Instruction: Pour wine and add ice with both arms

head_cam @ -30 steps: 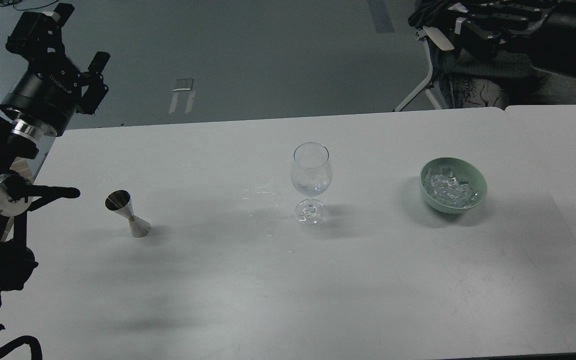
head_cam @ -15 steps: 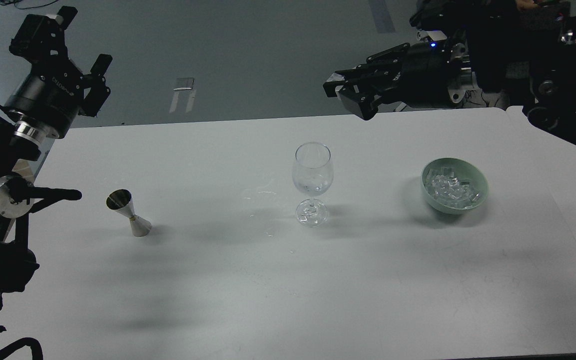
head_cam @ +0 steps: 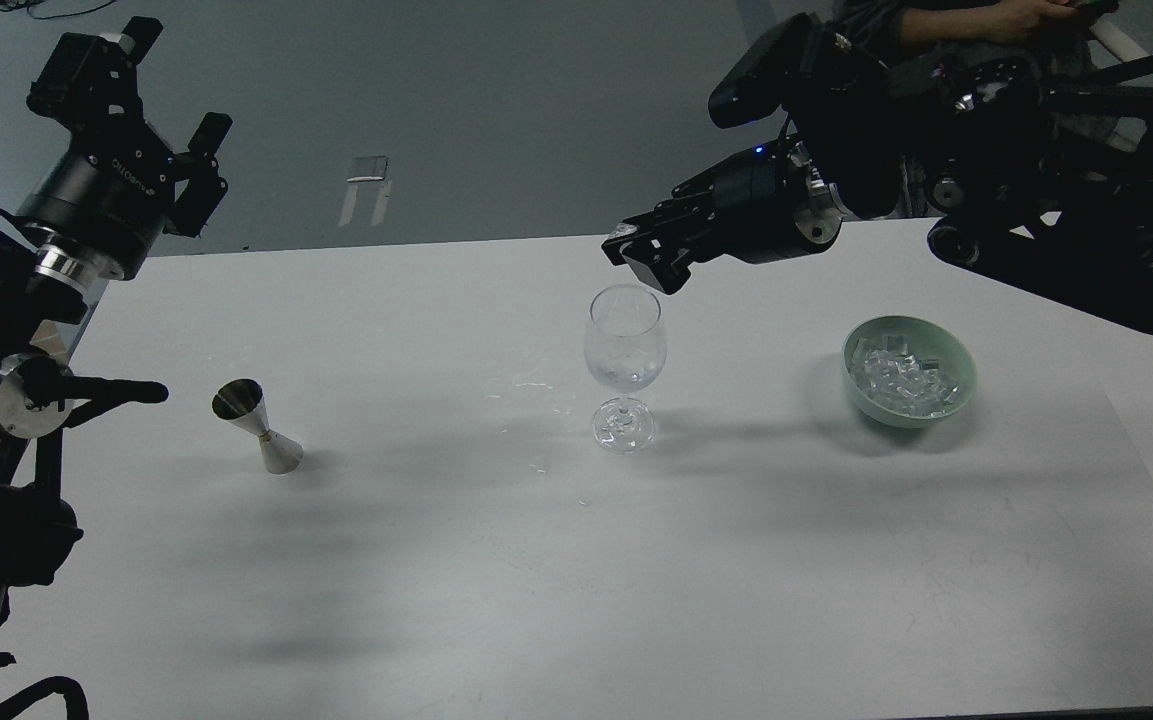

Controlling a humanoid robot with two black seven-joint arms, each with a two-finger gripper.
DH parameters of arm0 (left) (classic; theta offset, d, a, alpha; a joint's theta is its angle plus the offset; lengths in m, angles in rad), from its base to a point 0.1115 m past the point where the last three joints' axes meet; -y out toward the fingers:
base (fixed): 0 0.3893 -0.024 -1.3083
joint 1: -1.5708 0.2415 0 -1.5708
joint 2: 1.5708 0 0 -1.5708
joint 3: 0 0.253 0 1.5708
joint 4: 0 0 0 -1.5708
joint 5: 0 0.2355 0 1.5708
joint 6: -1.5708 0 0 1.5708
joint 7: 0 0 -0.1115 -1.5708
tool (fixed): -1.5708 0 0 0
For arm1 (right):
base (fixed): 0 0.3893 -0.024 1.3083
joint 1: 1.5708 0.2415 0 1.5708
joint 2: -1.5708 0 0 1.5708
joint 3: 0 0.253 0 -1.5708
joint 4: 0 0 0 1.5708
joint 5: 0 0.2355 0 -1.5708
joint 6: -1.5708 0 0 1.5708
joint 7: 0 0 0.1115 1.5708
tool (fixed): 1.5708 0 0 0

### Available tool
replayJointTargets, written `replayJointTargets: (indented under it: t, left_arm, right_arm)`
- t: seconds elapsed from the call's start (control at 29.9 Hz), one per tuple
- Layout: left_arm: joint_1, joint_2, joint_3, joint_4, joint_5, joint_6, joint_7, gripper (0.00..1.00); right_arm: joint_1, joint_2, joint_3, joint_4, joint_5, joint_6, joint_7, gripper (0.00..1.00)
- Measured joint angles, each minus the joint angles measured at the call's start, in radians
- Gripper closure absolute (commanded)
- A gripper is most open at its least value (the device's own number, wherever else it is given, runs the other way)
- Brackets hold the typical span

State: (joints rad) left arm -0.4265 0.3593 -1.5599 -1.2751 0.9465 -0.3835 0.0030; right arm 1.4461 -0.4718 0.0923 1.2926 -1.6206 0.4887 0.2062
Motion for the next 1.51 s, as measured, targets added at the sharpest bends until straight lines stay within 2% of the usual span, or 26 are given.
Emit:
replayJointTargets:
  t: [0.2,0.64,0.74,0.87,1.1,1.27,1.51]
  left_arm:
    - [0.001,0.000,0.000,-0.001,-0.001,0.000,0.000,0.02]
    - [0.002,0.001,0.001,-0.003,-0.001,0.000,0.000,0.02]
    - [0.003,0.001,0.000,-0.003,-0.001,0.000,0.000,0.02]
    - [0.003,0.001,0.000,-0.003,-0.001,0.000,0.000,0.02]
    - [0.004,0.001,0.000,-0.003,-0.001,0.000,0.000,0.02]
    - [0.004,0.001,0.000,-0.003,-0.001,0.000,0.000,0.02]
    - [0.003,0.003,0.000,-0.003,-0.001,0.000,0.000,0.02]
  right_arm:
    - [0.016,0.010,-0.037,-0.019,0.001,0.000,0.027,0.94]
    - [0.003,0.007,-0.094,-0.012,0.037,0.000,0.030,0.94]
    - [0.000,0.009,-0.099,-0.012,0.037,0.000,0.030,0.89]
    - [-0.001,0.011,-0.100,-0.012,0.038,0.000,0.030,0.69]
    - [-0.004,0.021,-0.100,-0.013,0.042,0.000,0.027,0.60]
    - [-0.004,0.022,-0.100,-0.013,0.067,0.000,0.022,0.40]
    - [-0.004,0.018,-0.094,-0.012,0.088,0.000,0.012,0.35]
